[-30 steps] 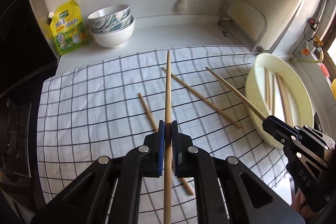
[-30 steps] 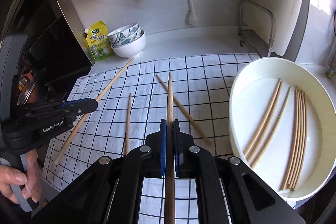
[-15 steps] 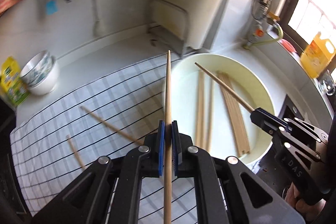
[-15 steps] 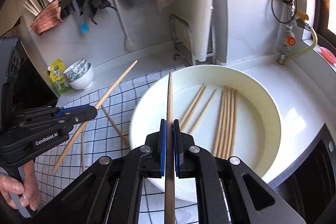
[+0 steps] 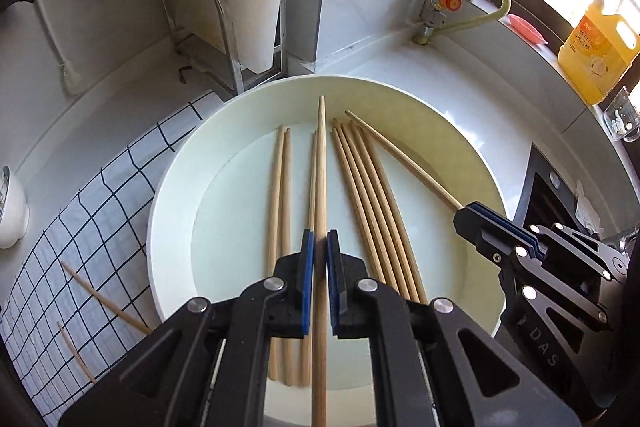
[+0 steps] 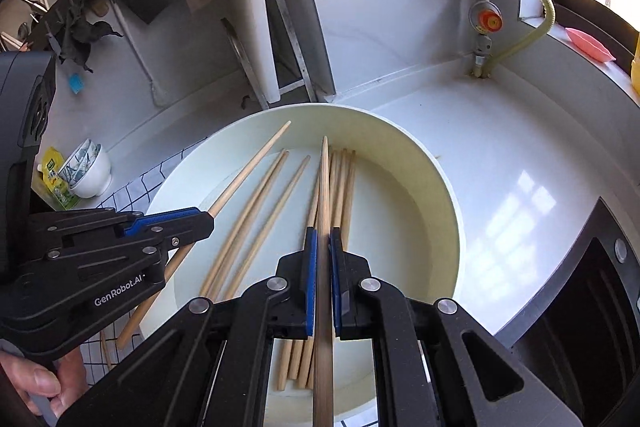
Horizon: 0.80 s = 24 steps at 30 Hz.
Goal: Organize utensils
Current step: 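Open both tools to drop the chopsticks into the white basin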
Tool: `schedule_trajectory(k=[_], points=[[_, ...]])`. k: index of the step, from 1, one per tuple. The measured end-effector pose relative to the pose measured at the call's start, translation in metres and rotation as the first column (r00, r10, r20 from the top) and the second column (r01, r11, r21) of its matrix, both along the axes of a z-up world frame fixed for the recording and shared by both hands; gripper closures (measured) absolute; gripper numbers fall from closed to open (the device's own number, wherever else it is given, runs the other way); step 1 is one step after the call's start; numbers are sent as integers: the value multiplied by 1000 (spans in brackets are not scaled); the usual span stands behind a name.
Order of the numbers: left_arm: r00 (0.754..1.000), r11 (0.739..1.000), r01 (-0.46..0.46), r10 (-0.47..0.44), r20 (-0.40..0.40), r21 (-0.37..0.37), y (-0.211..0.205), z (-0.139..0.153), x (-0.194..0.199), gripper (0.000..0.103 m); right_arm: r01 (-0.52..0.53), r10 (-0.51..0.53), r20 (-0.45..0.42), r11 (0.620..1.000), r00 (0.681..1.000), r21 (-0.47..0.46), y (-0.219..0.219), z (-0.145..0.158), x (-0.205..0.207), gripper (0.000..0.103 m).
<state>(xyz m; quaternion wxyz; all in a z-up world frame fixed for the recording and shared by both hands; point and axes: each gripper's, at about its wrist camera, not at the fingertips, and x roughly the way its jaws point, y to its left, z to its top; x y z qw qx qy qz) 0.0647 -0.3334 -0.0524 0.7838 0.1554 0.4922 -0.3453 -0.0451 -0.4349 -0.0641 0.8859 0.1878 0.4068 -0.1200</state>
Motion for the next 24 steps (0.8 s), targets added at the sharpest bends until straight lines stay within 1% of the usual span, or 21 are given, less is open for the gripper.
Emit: schedule_trajectory(k=[4,6,7,8,9,13,15,16,24], points=[[1000,1000,-9,9,-5,12,-3,-4,6,95,5,-5,1,999,1000,35,-6,-6,0,97],[1000,1000,-27,27,-7,11,0,-3,8,83,11,-11,-3,999,1000,41,-9,-7,-1,96],[999,999,-39,39,-6,2,3,-1,9,69,14,-14,-2,999,1000,47,-10,-7,-2,95],[999,999,-49,49,1,-4,6,1,10,60,16,-16,-3,999,1000,50,-9,-6,-4,90],[998,998,-59,60,13,-8,10,4,9,60,21,-21,-1,999,1000,46,-9,-5,-6,85],[996,997,-80,80,32,-7,22,13,6,60,27,-27,7,999,1000,42,-7,0,-12,83],[995,996,-93,93,34,-13,30,17,3,59,20,-21,8,999,1000,40,-4,3,-15,76],[994,995,-100,101,32,-18,35,18,2,58,16,-17,9,999,1000,39,-1,4,-16,75],[990,990,-140,140,23,-29,68,26,-9,57,-33,33,9,999,999,24,27,13,-22,74]])
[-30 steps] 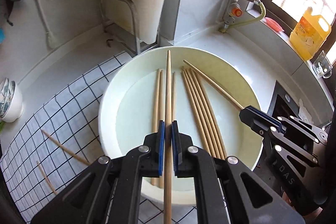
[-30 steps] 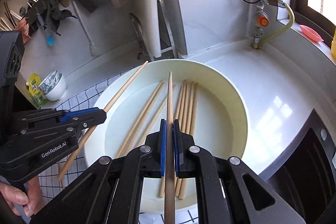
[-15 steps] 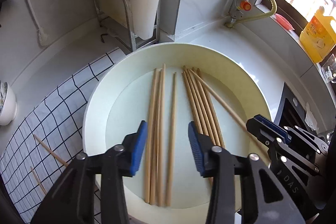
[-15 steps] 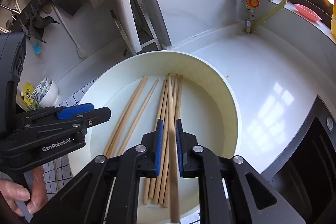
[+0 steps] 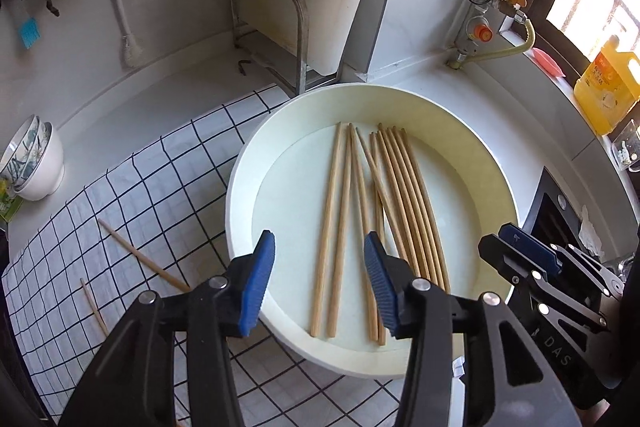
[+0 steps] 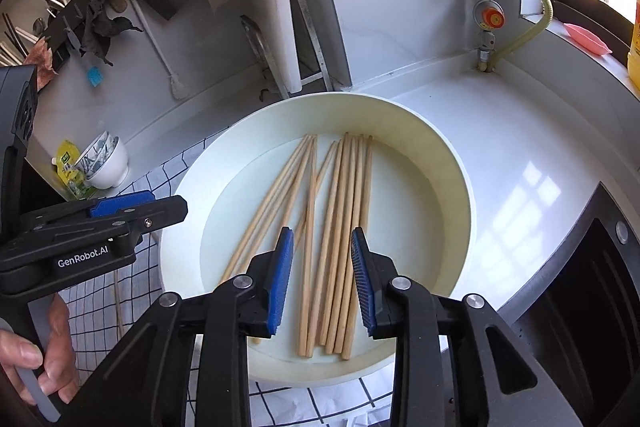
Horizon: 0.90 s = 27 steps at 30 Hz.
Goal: Organize utensils
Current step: 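Open both tools to drop the chopsticks into the white basin, then move both open tools back to the last two chopsticks on the cloth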
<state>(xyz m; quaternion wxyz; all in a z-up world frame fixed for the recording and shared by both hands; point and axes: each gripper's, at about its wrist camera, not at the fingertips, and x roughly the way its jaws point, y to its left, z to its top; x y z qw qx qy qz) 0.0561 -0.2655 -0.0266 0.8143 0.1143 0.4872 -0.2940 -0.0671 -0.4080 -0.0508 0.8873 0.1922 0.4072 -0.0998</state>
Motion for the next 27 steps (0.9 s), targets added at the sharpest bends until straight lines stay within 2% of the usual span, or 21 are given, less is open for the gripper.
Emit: schedule_trajectory(k=[8,15,27], points=[[999,999,-42,42,10,-5,44,7,-10,56,-61,61,2,998,998,-4,38,8,1,74],[992,992,-128,128,3,0,96,4,-7,55,-140,140,4,990,990,-4,79,13,7,74],[953,953,-303,303,-7,14,189,-8,-6,50,-311,310,-15,950,950,-14,152,6,25,70]])
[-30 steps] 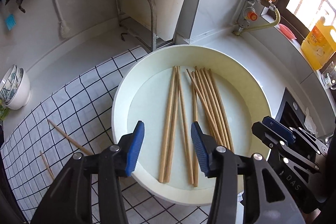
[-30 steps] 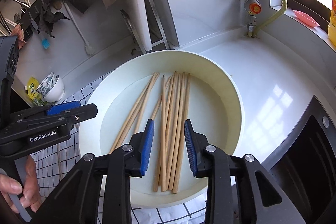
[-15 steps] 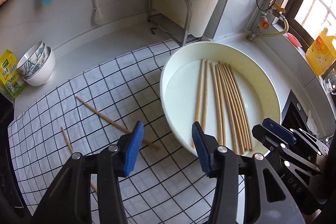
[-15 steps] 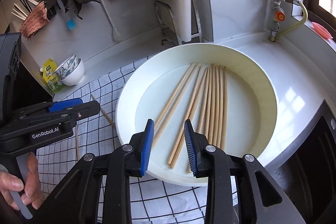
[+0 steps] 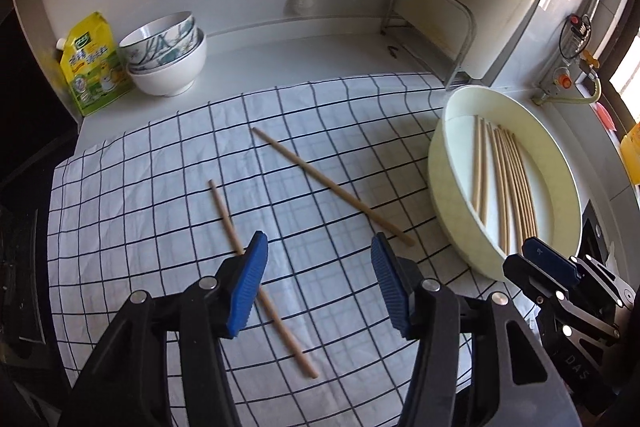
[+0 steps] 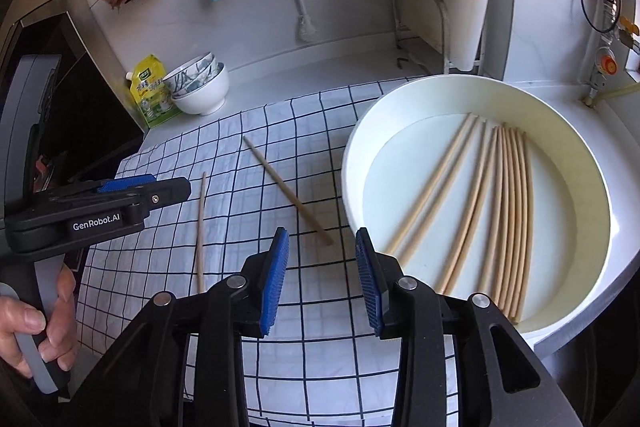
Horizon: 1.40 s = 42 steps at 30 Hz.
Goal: Organize utensils
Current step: 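Move both open tools back to the last two chopsticks on the cloth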
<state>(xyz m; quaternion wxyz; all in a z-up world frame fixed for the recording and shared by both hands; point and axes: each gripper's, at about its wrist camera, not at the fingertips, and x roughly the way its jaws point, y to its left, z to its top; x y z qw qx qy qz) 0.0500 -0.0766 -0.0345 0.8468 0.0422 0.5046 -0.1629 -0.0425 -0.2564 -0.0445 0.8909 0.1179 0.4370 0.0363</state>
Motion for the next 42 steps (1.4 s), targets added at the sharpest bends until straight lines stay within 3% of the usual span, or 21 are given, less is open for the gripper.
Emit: schedule_trajectory(k=[8,19,27,42], points=[[993,994,-114,114,-36,5,45,-17,-2,46,-110,110,-6,994,994,-24,32,-7,10,68],[971,974,-226,227,-77,15,71,-46,-3,43,-244,241,-47,967,969,-72,70,-37,45,68],[955,961,-274,275,-113,30,78,-67,-7,43,-260,251,-98,961,963,-97,76,-66,81,68],[937,945,-326,328,-118,36,75,-82,-6,43,-303,280,-148,937,948,-171,81,-93,130,68]])
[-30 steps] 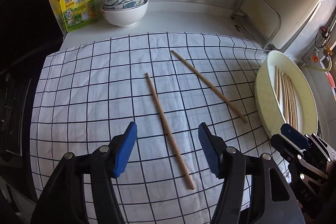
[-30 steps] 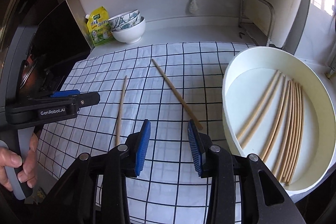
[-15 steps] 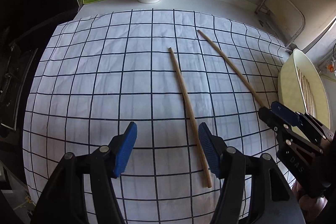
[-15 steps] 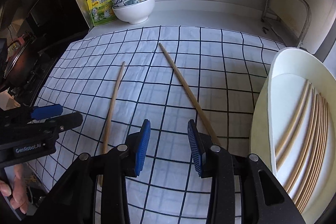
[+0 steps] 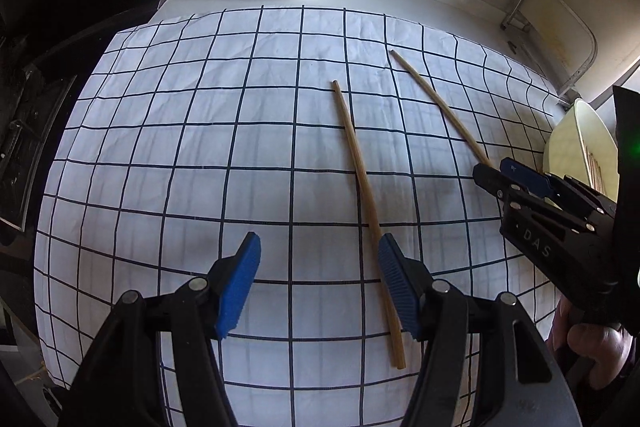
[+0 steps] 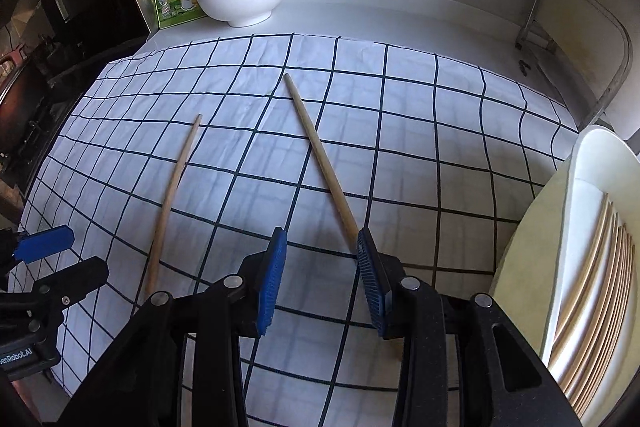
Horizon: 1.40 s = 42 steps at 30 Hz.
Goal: Organize utensils
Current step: 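Move both open tools back to the last two chopsticks on the cloth, then close the right tool on a chopstick while the left tool grasps the other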
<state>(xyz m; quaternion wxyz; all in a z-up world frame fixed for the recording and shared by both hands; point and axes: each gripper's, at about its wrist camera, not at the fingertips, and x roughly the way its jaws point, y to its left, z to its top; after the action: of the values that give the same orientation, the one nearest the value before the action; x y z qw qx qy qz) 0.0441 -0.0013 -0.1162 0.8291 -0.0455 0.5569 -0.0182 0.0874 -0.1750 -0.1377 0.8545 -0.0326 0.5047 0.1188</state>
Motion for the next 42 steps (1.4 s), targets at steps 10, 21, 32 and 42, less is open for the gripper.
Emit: schedule_trajectory(k=[10,21,32,42], points=[[1000,1000,-19,19,-11,3,-4,-9,2,43,-34,34,7,999,999,-27,4,-8,8,68],[999,999,-40,40,-6,16,-5,-13,6,42,-55,54,-4,998,999,-44,8,-14,16,84],[998,998,-62,62,4,19,-7,-19,9,37,-15,14,-34,1000,999,-22,7,-13,-18,96],[999,997,-50,49,23,54,-17,-24,15,31,35,-32,-70,999,997,41,-6,-13,-74,97]])
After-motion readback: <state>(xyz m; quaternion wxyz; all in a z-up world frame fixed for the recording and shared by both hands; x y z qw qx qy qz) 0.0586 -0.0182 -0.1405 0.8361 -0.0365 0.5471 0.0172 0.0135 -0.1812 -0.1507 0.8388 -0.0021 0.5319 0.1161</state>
